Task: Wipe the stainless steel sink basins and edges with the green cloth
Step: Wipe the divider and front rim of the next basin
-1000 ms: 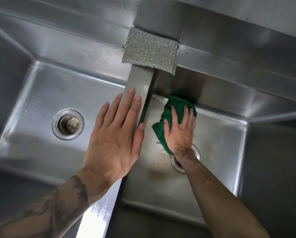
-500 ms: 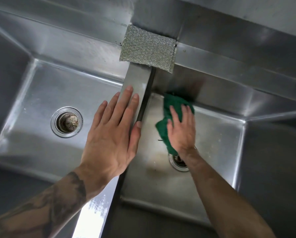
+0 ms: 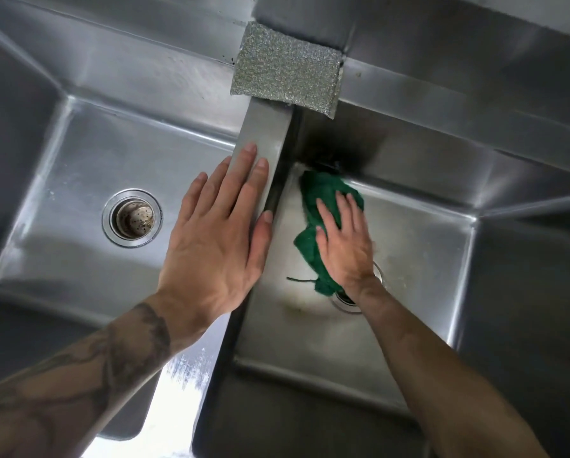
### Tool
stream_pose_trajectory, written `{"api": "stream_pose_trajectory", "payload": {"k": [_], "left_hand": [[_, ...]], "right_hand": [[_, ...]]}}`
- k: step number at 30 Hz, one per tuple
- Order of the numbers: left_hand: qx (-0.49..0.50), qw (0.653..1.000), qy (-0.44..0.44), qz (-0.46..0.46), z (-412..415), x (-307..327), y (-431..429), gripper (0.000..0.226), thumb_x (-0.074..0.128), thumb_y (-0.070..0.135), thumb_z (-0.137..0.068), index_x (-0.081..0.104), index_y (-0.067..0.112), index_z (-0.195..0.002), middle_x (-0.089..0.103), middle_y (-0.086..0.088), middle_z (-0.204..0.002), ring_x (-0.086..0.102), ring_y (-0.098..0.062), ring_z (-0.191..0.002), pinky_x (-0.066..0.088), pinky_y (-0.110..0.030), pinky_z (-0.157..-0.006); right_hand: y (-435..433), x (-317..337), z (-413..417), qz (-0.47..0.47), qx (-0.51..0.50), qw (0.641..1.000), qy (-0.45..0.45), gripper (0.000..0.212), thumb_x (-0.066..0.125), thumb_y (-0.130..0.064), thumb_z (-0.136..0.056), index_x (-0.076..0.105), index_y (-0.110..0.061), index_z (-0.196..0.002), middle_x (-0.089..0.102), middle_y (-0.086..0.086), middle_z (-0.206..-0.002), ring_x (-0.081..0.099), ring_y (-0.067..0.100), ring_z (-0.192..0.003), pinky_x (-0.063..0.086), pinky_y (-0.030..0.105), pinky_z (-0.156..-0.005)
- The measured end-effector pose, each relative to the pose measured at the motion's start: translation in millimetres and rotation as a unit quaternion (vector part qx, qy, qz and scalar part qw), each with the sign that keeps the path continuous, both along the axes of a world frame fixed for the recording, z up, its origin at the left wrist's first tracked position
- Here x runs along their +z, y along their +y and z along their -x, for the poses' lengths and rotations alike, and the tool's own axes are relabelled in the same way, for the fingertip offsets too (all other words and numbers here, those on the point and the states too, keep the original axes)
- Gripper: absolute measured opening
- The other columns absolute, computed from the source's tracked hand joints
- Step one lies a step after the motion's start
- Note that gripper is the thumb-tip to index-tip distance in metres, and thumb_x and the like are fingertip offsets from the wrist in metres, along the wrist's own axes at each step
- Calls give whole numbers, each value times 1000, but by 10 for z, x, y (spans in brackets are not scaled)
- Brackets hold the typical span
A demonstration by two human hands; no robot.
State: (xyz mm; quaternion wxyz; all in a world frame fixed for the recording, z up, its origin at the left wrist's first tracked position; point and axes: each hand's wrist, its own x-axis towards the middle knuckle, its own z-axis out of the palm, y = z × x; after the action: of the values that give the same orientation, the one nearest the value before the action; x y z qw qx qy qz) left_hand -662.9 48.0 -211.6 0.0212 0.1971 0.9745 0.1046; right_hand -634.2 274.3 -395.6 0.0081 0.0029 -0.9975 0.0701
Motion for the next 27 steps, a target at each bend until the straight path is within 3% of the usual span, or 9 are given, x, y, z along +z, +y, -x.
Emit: {"api": "stream_pose_trajectory", "payload": {"k": [4,11,20,27], "left_hand": [[5,1000,-4,-13,-2,1,5,60,29,38,-111,31,13,-165,21,-4,-177,34,-29,-158,26,-50,-129],[3,1000,-3,-5,-6,16,9,60,30,36,-111,30,12,-166,20,-5,-177,33,-29,-158,25,-49,-130],[4,1000,-8,-3,0,33,11,60,26,37,-112,26,14,-167,17,-4,-177,30,-27,-159,24,-48,-130],[6,1000,-18,5,-5,44,23,60,25,37,-112,24,14,-167,15,-3,-178,28,-26,-160,24,-48,-131]], "right_hand": [[-95,71,9,30,-137,990,-8,52,38,-35,-107,46,-16,-156,35,23,-163,28,41,-153,27,55,-125],[-501,80,-975,33,69,996,-51,57,47,-39,-106,41,-22,-159,30,18,-168,23,38,-158,25,54,-126],[-563,28,-127,41,-74,996,-29,54,41,-38,-108,40,-21,-159,29,20,-167,21,38,-158,22,54,-127],[-528,27,-1161,39,100,992,-59,58,46,-39,-105,39,-23,-161,28,17,-169,23,37,-158,27,54,-125]]}}
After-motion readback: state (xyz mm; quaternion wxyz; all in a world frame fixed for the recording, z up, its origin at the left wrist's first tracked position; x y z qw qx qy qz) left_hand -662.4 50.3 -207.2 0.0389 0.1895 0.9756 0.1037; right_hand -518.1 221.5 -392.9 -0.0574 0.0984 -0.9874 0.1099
